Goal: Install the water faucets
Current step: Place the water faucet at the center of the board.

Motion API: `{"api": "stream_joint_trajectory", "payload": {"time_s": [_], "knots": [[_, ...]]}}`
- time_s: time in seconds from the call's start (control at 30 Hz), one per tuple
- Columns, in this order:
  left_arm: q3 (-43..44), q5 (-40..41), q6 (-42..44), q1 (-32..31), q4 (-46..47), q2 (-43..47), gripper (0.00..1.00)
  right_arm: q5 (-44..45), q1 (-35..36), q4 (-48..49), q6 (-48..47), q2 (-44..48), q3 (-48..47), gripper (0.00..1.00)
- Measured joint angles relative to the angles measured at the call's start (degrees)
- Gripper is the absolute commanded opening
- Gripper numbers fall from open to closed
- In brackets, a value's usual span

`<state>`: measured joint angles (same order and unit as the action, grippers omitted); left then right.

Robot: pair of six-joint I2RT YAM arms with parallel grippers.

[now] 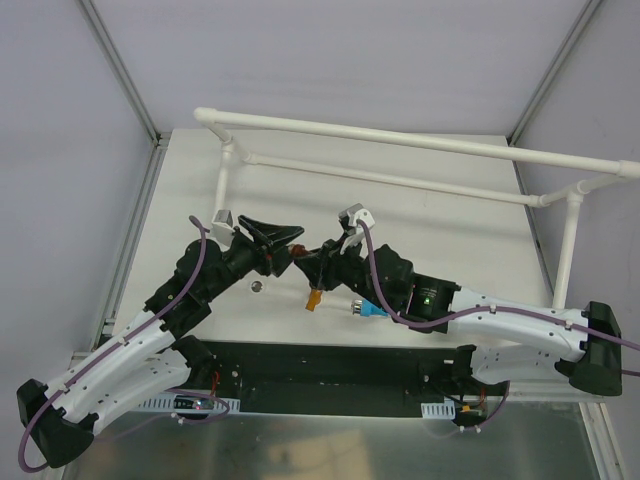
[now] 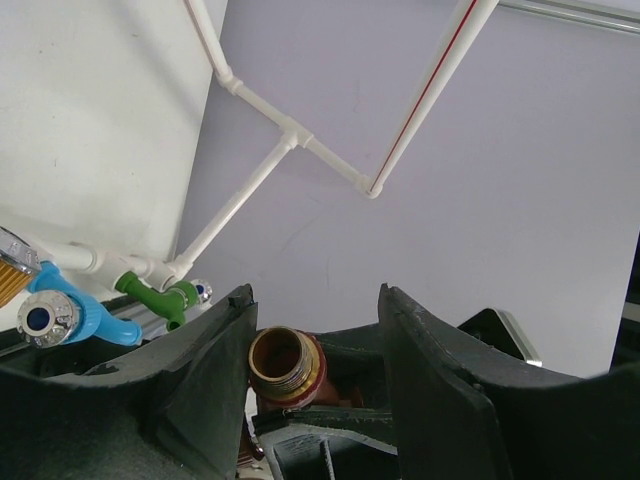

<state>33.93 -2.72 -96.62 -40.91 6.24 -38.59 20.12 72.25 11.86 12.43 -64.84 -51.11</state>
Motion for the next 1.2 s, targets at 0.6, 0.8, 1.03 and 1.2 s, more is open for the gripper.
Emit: {"api": "stream_joint_trajectory", "payload": {"time_s": [0.6,0.8,1.03,1.2], "knots": [[0.5,0.2,-0.3,0.1,2.5,-0.5,0.53,3.0,-1.6,-0.1,-8.4,0.0,-7.8,0.0],[0.5,0.2,-0.4,0.1,2.6,-0.5,0.53,2.5,-1.9,0.1,-8.8,0.0,-7.9,0.0],[0.5,0.2,-0.5,0.1,2.6,-0.5,0.53,1.6,-1.9,1.0,-7.8,0.0,-7.1,0.0],[0.5,0.5,-0.3,0.1,2.3,-0.6,0.52,0.2,-1.9,1.3,-5.6,0.0,-3.9,0.0]]}}
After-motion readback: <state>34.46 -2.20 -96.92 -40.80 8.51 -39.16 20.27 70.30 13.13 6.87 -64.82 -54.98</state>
